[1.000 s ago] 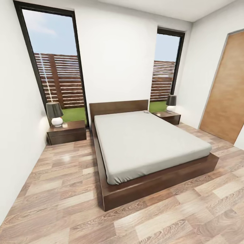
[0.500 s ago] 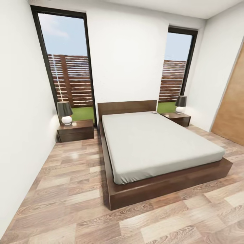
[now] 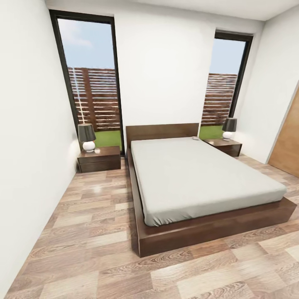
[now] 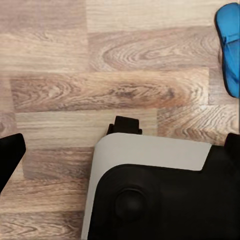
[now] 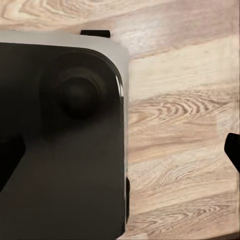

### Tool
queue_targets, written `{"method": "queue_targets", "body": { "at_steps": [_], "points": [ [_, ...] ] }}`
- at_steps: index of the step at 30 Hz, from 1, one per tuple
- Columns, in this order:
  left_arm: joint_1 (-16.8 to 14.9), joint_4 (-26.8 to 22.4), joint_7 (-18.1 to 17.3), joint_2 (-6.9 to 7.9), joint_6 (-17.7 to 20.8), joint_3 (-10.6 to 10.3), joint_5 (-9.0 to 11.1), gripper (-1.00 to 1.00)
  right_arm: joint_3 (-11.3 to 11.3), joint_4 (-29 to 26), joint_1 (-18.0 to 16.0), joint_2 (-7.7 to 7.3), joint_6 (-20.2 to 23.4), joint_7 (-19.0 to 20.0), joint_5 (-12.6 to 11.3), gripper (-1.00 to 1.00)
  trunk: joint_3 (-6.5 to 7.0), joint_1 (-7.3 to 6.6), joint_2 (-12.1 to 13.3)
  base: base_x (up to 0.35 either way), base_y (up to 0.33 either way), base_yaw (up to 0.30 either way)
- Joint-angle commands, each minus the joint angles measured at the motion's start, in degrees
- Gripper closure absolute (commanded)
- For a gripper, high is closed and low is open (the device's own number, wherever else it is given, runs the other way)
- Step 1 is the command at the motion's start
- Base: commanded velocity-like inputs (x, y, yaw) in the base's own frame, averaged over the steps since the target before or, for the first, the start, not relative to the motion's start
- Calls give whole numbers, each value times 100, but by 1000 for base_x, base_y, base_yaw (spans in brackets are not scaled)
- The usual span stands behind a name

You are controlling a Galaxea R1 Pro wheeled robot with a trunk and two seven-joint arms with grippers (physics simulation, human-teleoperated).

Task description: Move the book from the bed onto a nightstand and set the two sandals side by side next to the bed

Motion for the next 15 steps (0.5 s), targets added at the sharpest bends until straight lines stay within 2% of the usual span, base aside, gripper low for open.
{"method": "queue_targets", "body": {
  "at_steps": [1,5,9,10,11,15],
  "points": [
    [-74,-29,43,-4,120,8,75,-100,-41,-56,-1,-55,-11,-50,-16,-100,-6,0,-3,0,0,19],
    [-358,-70,134,-20,351,19,267,-100,-243,-342,-1,-266,-8,-246,-165,-100,-6,0,-3,0,0,11],
    [-607,-88,174,-60,450,25,514,-100,-422,-701,-5,-434,-7,-419,-423,-100,-6,0,-3,0,0,5],
    [-668,-90,180,-69,465,26,568,-100,-455,-789,-6,-473,-7,-448,-505,-100,-6,0,-3,0,0,3],
    [-783,-92,191,-87,487,27,655,-100,-504,-972,-8,-548,-6,-489,-692,-100,-6,0,-3,0,0,2],
    [-997,-91,226,-167,513,28,753,-100,-554,-1372,-13,-663,-6,-533,-1132,-100,-6,0,-3,0,0,1]
  ]
}}
